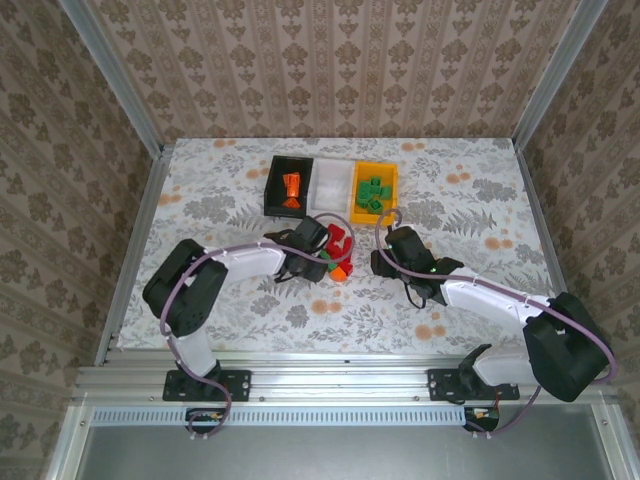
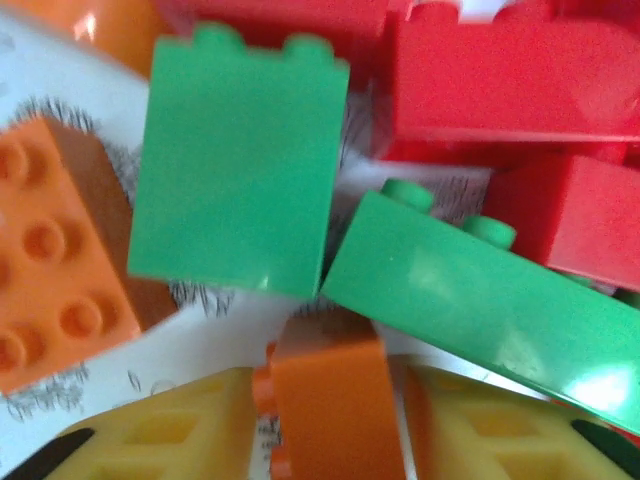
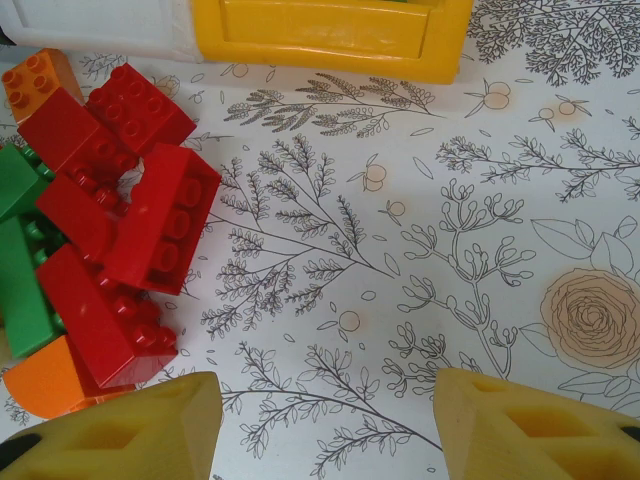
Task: Sort the legos into containers by color
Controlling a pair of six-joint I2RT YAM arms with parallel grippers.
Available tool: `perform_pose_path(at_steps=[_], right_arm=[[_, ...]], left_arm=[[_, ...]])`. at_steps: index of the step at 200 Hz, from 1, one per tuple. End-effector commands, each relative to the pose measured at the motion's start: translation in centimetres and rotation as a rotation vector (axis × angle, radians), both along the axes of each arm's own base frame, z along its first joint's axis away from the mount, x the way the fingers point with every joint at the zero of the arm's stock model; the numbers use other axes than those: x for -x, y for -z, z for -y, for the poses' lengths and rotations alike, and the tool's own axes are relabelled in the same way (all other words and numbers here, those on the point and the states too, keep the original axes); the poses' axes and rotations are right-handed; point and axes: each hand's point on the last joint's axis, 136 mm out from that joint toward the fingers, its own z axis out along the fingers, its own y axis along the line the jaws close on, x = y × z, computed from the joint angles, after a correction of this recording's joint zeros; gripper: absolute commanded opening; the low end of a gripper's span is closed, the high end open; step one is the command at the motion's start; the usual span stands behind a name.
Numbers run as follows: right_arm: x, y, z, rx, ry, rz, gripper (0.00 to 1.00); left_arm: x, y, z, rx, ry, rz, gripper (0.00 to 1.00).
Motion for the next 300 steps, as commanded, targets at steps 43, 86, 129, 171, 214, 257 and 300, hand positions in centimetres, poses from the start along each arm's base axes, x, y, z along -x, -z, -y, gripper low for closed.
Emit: perform_pose_path(at_steps=[43,86,129,171,214,257,300], right_arm=[[0.2,0.1,-0.1,0.016,-0.017,0.003,0.59],[0.2,0.2,-0.2,0.017,-0.021,0.002,0.59],[0.2,0.4,-0.3,0.019,-0.023,-0.002,0.59],[0.2,0.5,-0.3,0.022,-0.023,-0.006,0.59],[0.2,0.5,-0.3,0.026,-0.022,-0.005,0.59],[0.2,0.4,-0.3,0.024,-0.023,-0.003,0.59],[0.2,0.4,-0.3,0.021,-0.025,-0.003,0.59]], left_arm=[[0.3,-0.2,-1.1,-0.053,-0.037,0.016,0.22],[1.3,-3.0,-1.8,-0.049,-0.042,0.055,0.13],[-2.4,-9.4,-3.9,-0.051,-0.125,0.184,0.12],[-12.7,-13.2,-7.4,-0.069,-0.301,0.261,0.11],[-20.6,-11.7,-7.7,-0.039,-0.354,0.237,0.12],[-24.0,-10.2,-7.4,-0.060,-0.349,0.231,0.17],[-24.4,-9.6,-6.8,-0.030,-0.348,0.201,0.40]])
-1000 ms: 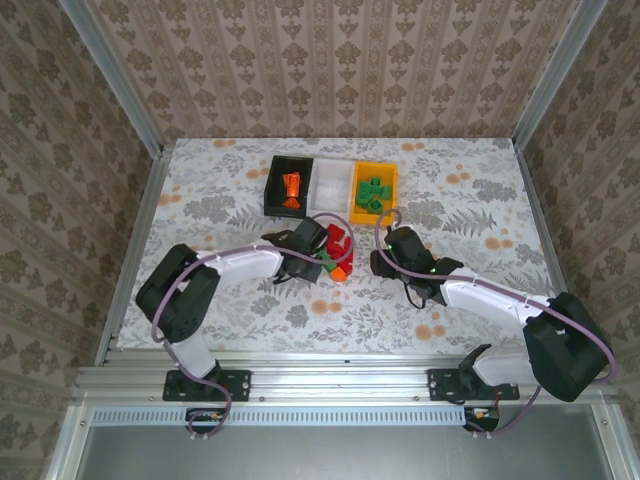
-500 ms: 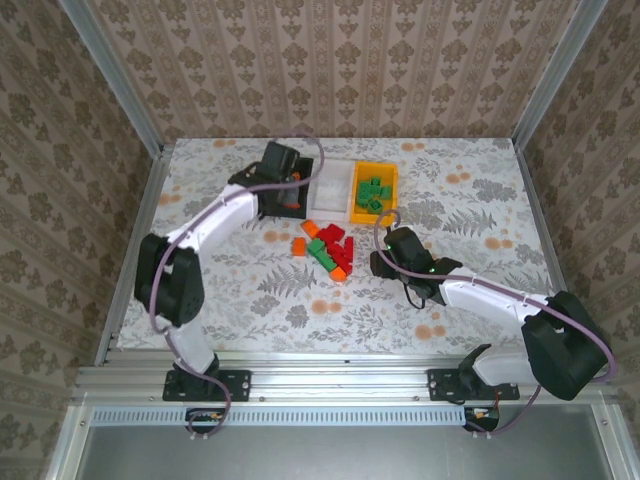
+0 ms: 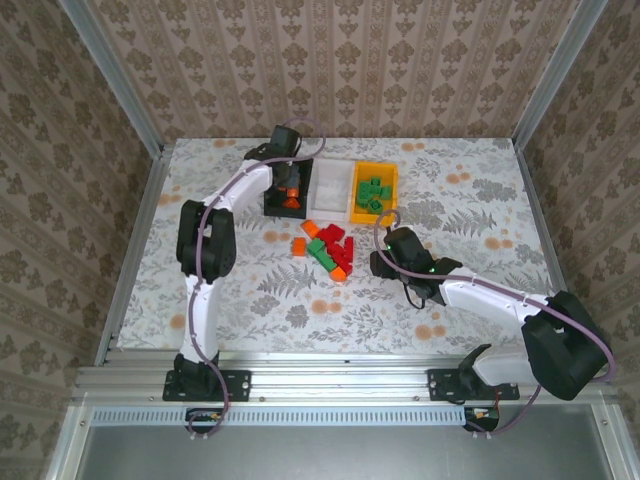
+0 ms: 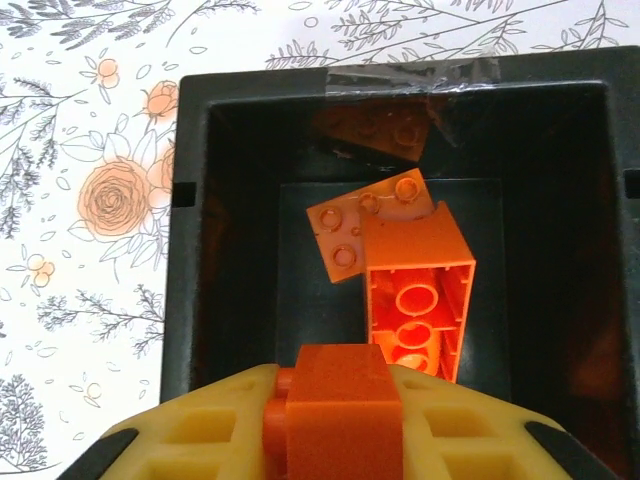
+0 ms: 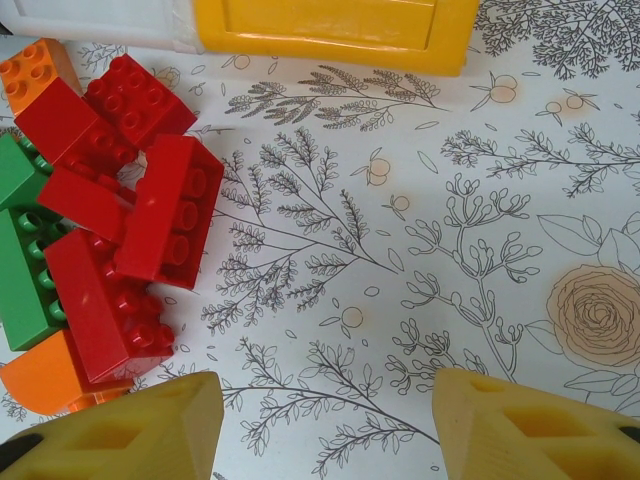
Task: Sort the legos into containers by color
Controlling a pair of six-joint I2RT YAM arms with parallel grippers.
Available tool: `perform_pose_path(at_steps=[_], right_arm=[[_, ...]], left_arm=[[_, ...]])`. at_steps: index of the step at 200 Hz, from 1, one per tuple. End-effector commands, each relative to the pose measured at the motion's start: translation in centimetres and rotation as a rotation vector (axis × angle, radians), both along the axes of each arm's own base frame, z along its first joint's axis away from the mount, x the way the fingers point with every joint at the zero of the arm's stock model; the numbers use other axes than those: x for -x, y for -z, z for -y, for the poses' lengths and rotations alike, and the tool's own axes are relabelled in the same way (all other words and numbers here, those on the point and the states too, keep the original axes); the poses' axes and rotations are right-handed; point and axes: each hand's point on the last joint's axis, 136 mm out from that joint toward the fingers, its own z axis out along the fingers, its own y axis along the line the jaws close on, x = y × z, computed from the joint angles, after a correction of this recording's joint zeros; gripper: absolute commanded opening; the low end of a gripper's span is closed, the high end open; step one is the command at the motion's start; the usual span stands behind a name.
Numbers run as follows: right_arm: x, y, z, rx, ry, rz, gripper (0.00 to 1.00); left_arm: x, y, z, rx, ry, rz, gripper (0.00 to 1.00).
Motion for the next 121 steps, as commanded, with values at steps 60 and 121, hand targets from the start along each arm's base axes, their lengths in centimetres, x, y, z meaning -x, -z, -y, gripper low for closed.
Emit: perform_pose_path(at_steps=[60,121], right_arm=[[0.2,0.0,-0.3,0.010,-0.022,0.005,0.59],[0.2,0.3,-0.8,0.004,-0.035,-0.002,0.59]], left_arm=[[5.4,-6.8,2.2,0.080,0.068,0.074,0.63],[17.3,0.9,0.3,0.051,-0.023,-0.092,0.56]])
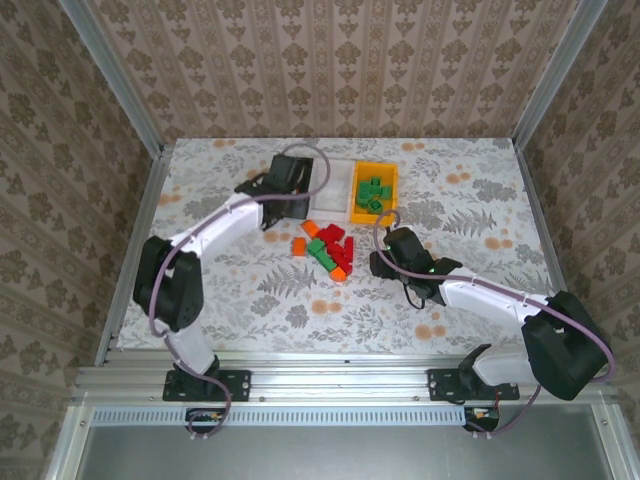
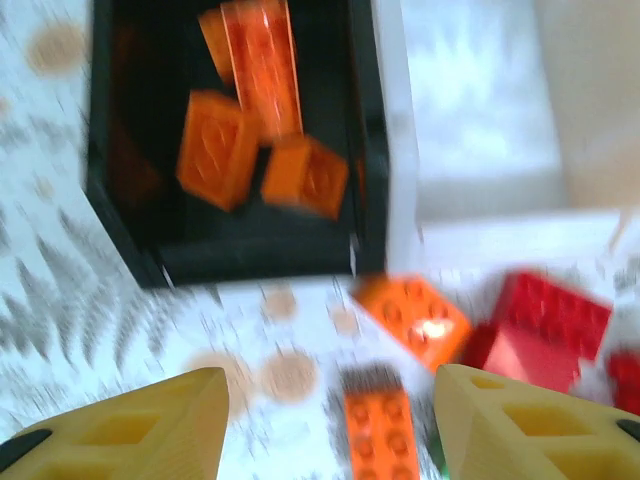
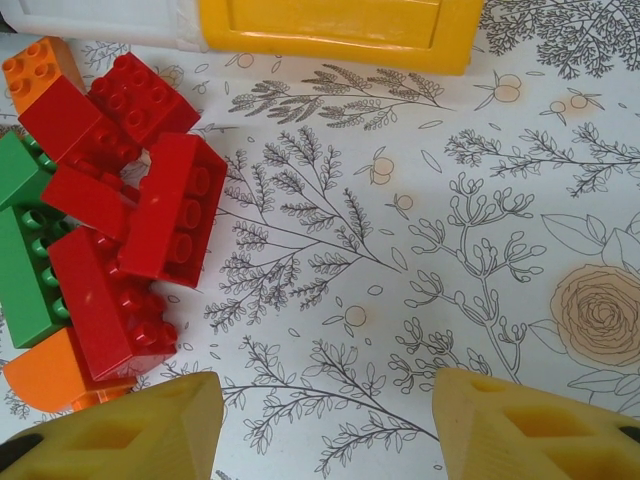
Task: Sort the legos into containers by color
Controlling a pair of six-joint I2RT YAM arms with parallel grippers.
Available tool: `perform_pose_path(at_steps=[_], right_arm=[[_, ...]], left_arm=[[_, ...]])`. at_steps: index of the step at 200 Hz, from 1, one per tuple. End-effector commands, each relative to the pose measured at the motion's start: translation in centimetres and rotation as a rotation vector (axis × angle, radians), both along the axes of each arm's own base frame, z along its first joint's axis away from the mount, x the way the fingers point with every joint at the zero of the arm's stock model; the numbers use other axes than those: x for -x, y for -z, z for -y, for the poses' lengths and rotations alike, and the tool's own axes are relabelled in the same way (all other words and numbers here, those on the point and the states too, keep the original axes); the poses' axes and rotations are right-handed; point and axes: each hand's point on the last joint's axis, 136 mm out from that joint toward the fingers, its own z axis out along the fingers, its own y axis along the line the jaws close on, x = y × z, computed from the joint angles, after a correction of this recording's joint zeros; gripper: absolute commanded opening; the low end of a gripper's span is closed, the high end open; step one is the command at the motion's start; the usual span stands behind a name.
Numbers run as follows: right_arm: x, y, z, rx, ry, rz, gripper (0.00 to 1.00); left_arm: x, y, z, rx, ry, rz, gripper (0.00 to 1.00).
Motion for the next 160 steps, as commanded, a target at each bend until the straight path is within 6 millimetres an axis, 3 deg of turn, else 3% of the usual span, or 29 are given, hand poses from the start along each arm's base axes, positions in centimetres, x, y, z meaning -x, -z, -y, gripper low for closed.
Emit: perform_pose_path(at_steps=[1,29,69,118,160], right_arm=[[0.1,0.3,-0.6,0.005,-0.029,-0.003,0.59],[0.1,0.2,-0.9,0.006,-0.037,-0.001,0.59],[0.1,0.4,-0.6,0.020,-0.031,-0.001,0.58],[0.1,0.4,-0.7,0.023,-0.032,-0.003,0.59],[0.1,0.5,-0.7,0.025,-0.033,-0.004,0.59]], left_arm=[[2.7,3.9,-1.9,-0.038,-0.097,-0.081,0.56],[4.4,6.1,-2.5,-0.064,-0.110,-0.126,0.54],[4.2,7.7,-1.6,-0.056,-0.098,-0.143,0.54],[3.3,8.8,-0.4,-0.048,-0.083,-0.160,0.54],[3.1,8.4,0.6,-0.008,-0.062,-0.146,0.54]])
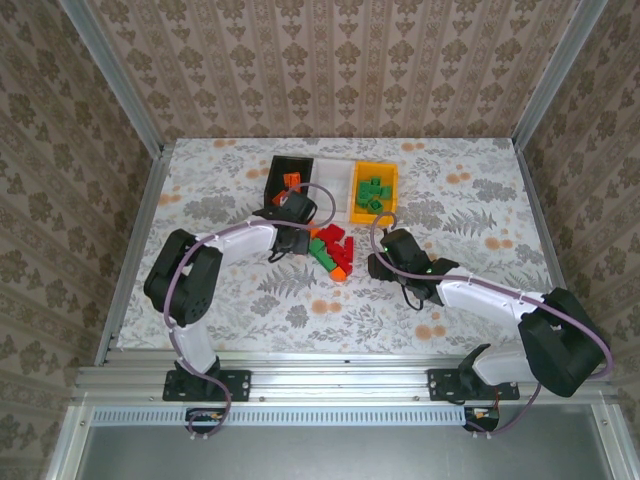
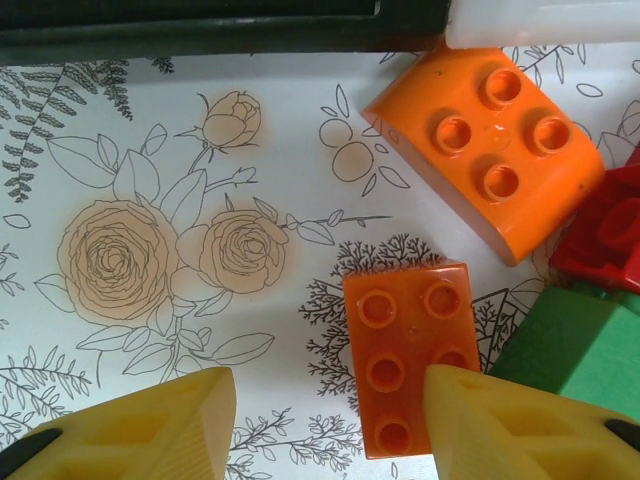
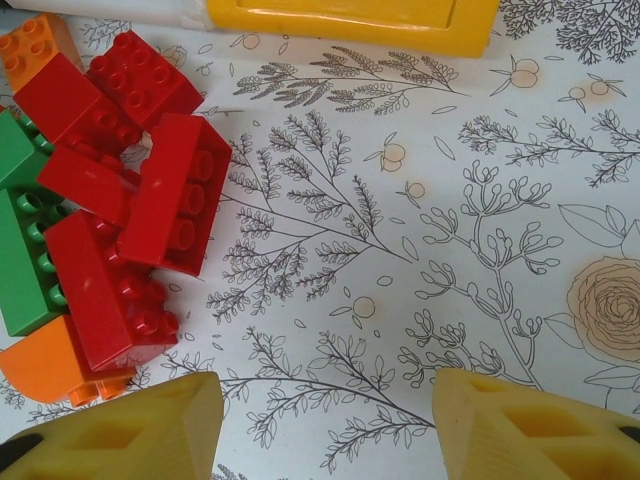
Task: Sort the legos into containers by color
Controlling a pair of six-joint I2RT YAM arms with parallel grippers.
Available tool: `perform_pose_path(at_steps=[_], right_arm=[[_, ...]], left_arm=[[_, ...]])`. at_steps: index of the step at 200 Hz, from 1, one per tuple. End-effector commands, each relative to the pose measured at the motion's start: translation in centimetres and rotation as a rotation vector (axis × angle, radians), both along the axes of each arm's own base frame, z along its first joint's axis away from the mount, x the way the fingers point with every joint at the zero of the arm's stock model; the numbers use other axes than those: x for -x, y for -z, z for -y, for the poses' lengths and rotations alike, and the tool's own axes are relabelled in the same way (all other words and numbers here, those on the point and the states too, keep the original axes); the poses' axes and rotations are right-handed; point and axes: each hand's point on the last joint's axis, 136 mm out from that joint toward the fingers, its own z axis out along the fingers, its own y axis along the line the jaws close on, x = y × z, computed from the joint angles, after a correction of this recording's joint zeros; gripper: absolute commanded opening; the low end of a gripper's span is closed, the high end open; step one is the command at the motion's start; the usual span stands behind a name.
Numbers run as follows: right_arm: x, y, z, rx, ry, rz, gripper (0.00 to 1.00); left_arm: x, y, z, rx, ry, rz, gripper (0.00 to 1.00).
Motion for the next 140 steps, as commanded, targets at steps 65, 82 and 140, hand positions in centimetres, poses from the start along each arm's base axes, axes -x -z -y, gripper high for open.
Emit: perform_pose_path(at_steps=[65,82,140], right_arm=[[-0.1,0.0,-0.3,0.017,-0.020,0.007,0.59],[-0.1,0.1,-0.3,0.021,-0.020,0.004,0.59],[-0.2,0.0,-0.3,0.019,-0.021,0.005,0.59]], left_arm=[[-0.8,0.8,2.5,0.075,0.022,-0.010,0.54],[-0.8,1.4,2.6,0.069,0.021,-0.024,0.54],[0.3,2.5,1.7,0.051,0.000,-0.052,0.52]])
